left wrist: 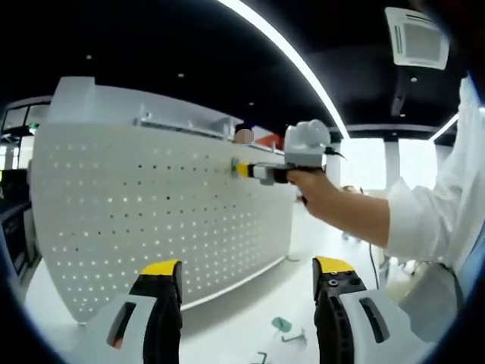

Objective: Insert the hook assembly into the mounting plate slot until the hook locks in place.

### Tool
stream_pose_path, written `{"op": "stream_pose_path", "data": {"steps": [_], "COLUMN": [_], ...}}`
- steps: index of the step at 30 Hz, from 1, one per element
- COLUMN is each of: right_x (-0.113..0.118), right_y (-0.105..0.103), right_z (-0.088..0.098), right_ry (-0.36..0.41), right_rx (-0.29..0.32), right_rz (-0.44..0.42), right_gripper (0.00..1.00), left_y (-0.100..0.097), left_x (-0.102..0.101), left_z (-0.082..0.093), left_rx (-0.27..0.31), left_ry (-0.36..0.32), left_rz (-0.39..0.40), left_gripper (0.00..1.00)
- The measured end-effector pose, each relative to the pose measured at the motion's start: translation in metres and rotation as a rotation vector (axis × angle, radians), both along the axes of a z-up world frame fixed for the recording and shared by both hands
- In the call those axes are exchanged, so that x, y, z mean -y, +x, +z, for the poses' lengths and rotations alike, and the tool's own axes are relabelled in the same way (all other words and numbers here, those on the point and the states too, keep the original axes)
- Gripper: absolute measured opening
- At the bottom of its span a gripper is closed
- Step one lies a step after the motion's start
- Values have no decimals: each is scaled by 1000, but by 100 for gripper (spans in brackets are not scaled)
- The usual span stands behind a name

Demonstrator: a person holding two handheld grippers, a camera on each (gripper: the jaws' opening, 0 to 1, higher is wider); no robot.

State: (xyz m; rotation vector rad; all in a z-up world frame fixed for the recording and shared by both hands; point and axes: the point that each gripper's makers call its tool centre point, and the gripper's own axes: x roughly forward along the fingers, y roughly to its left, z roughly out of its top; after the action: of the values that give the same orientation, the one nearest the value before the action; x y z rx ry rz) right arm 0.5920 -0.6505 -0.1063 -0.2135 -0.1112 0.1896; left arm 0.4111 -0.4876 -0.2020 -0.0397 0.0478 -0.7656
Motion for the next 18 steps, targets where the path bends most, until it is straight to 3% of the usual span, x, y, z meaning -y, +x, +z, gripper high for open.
{"op": "stream_pose_path", "data": {"steps": [14,18], "right_x": [-1,1], "right_y": [-3,-5], "right_z": [-6,-1], "right_ry": [4,13], "right_rx": [-10,11], "right_rz": [10,4], "right_gripper": [9,19], "left_y": [-1,0], "left_x": [0,0], "left_z": [0,-1], "left_rx": [4,2], "left_ry": [1,6], "left_rz": [-4,-3], "left_gripper": [72,72]}}
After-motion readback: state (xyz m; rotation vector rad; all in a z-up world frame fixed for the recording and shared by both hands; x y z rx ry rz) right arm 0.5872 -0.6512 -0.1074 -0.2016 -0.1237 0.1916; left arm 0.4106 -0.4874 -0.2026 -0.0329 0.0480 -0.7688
